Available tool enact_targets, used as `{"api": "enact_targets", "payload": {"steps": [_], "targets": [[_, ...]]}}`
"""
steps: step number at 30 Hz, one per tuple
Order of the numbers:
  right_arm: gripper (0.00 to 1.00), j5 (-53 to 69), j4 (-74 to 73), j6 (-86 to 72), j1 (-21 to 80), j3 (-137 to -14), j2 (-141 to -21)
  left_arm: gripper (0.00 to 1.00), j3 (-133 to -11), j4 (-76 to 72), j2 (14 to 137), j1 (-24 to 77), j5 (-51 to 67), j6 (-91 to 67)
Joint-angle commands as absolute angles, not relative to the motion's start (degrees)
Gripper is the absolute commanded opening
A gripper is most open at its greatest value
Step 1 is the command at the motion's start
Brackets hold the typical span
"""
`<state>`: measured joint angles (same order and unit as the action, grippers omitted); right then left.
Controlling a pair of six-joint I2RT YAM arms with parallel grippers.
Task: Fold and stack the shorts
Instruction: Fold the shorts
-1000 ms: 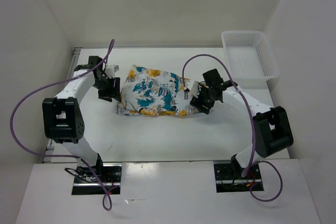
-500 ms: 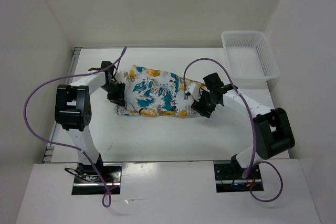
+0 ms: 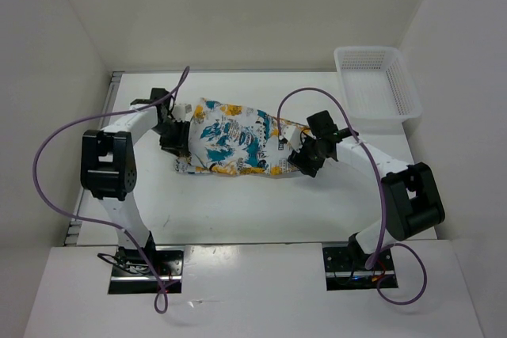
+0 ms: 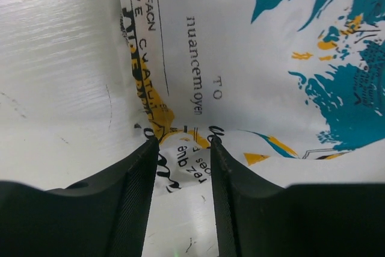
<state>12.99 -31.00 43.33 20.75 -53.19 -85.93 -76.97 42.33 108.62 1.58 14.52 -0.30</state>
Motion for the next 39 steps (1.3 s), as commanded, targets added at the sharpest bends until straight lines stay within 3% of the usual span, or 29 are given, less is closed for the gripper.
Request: {"api": "enact_targets", "payload": {"steps": [1, 14, 16, 17, 18, 23, 33, 39], "targets": [[0.68, 14.85, -29.36, 44.03, 21.27, -54.94, -84.9, 0.48, -77.61, 42.45, 105.47, 1.41, 13.97, 0.0], [0.68, 15.38, -30.41, 44.56, 21.27, -54.93, -84.9, 0.47, -78.66, 42.45, 111.45, 1.41, 13.7, 0.0], [0.68, 15.38, -30.41, 44.56, 21.27, -54.93, -84.9, 0.37, -78.66, 42.45, 111.45, 1.41, 15.46, 0.0], [0.68, 15.38, -30.41, 44.56, 21.27, -54.93, -84.9, 0.23, -78.66, 42.45, 111.45, 1.41, 16.95, 0.0], [0.68, 15.38, -30.41, 44.56, 21.27, -54.93, -84.9, 0.16, -79.18, 42.45, 111.45, 1.41, 16.96, 0.0], [0.68, 15.38, -30.41, 44.56, 21.27, -54.41, -84.9, 0.01, -79.89, 42.45, 110.3, 1.41, 17.75, 0.0], [0.68, 15.38, -29.88, 45.09, 21.27, -53.88, -84.9, 0.0, -83.14, 55.01, 101.35, -0.25, 19.07, 0.0], [0.68, 15.38, -29.36, 45.09, 21.27, -53.35, -84.9, 0.0, -78.5, 62.75, 96.68, -0.79, 11.51, 0.0]]}}
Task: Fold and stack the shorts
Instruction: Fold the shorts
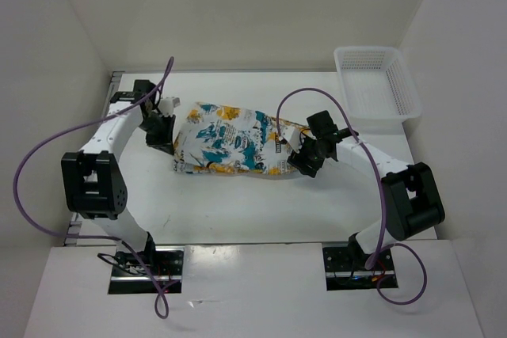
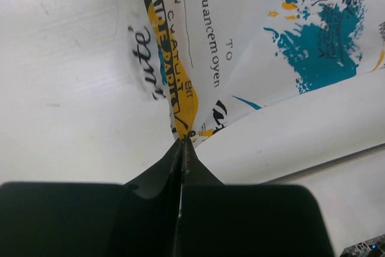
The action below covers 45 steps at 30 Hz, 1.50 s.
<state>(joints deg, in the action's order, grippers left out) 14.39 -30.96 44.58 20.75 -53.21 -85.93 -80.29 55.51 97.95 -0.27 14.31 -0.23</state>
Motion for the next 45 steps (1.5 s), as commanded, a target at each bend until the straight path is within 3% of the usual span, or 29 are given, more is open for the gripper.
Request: {"api": "enact_targets", "payload": {"steps": [1, 9, 11, 12, 13, 14, 21, 25, 30, 41, 44, 45], "targets": [[0.68, 15.38, -29.36, 45.09, 21.27, -53.35, -84.9, 0.0, -77.79, 62.75, 96.68, -0.79, 12.04, 0.0], [0.68, 13.63, -28.3, 43.7, 21.27, -55.36, -86.04, 0.02, -69.17, 52.21, 104.31, -0.79, 9.93, 0.0], [0.68, 15.28, -31.88, 42.8, 18.91, -58.08, -86.04, 0.09, -69.17, 51.15, 105.02, -0.79, 8.18, 0.0], [0.7, 21.99, -34.25, 40.02, 16.37, -62.45, -85.52, 0.14, -69.17, 50.46, 105.03, -0.79, 7.56, 0.0], [0.7, 25.71, -38.19, 37.73, 13.39, -64.67, -85.52, 0.26, -68.56, 49.23, 105.03, -0.79, 6.69, 0.0], [0.71, 31.23, -39.45, 35.27, 8.05, -67.38, -86.04, 0.3, -68.55, 49.22, 104.33, -0.79, 5.11, 0.0], [0.73, 29.91, -30.86, 0.69, 3.87, -61.36, -86.13, 0.47, -70.31, 53.42, 98.63, -0.79, 2.12, 0.0], [0.73, 27.08, -29.62, -5.88, 3.25, -57.05, -87.44, 0.53, -74.34, 53.96, 93.52, -0.27, -4.3, 0.0], [0.73, 22.77, -25.5, -9.75, 2.72, -55.11, -91.92, 0.55, -95.3, 55.45, 99.74, 8.23, 1.81, 0.0], [0.67, 18.19, -23.55, -17.05, 2.72, -58.89, -101.51, 0.56, -112.15, 47.4, 121.63, 22.76, 13.45, 0.0], [0.56, 15.4, -23.55, -17.57, 3.86, -59.41, -103.0, 0.56, -112.06, 42.56, 125.5, 24.08, 11.08, 0.0], [0.46, 15.38, -23.55, -17.58, 3.87, -59.41, -103.01, 0.56, -112.06, 41.84, 126.55, 24.69, 10.29, 0.0]]}}
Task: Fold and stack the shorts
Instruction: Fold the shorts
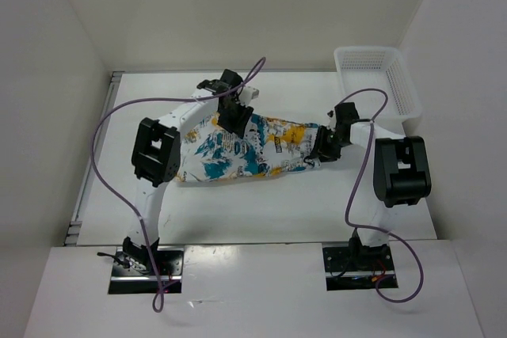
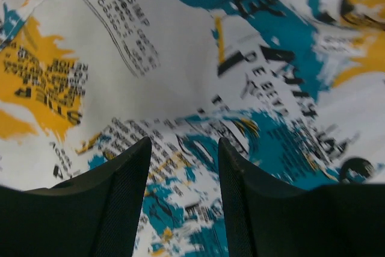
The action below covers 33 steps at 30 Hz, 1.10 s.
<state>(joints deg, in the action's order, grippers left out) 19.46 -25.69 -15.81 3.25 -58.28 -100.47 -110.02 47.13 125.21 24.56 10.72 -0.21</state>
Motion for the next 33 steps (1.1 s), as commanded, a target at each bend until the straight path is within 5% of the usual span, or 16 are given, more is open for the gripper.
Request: {"api": "enact_targets", "payload": {"steps": [1, 6, 11, 12, 13, 14, 16, 23, 33], "targets": [[0.41, 14.86, -23.55, -17.58, 3.87, -59.41, -103.62, 0.56, -112.06, 41.31, 128.56, 24.7, 9.33, 0.0], [0.06, 16.35, -22.07, -17.58, 3.87, -59.94, -104.24, 0.56, -109.43, 39.38, 130.96, 25.22, 5.54, 0.0], [0.0, 18.63, -20.83, -16.44, 3.87, -61.08, -104.24, 0.56, -106.88, 37.36, 131.48, 25.22, 3.61, 0.0], [0.03, 20.29, -20.83, -16.44, 3.87, -61.08, -103.54, 0.56, -105.92, 37.35, 131.48, 25.22, 3.6, 0.0], [0.3, 21.52, -21.35, -16.44, 3.87, -61.61, -103.54, 0.56, -104.69, 37.35, 131.48, 25.22, 3.6, 0.0], [0.42, 22.58, -21.36, -16.44, 3.87, -61.61, -102.58, 0.56, -103.81, 36.57, 131.48, 25.22, 3.6, 0.0], [0.5, 23.9, -21.36, -17.13, 3.87, -60.3, -100.73, 0.56, -101.61, 35.86, 130.96, 25.22, 2.9, 0.0], [0.65, 17.93, -29.09, -24.16, 6.32, -56.7, -95.89, 0.56, -99.14, 35.86, 129.81, 25.22, 3.51, 0.0], [0.62, 22.06, -23.82, -33.22, 6.94, -54.83, -102.83, 0.56, -99.67, 37.62, 129.29, 27.42, 5.89, 0.0]]}}
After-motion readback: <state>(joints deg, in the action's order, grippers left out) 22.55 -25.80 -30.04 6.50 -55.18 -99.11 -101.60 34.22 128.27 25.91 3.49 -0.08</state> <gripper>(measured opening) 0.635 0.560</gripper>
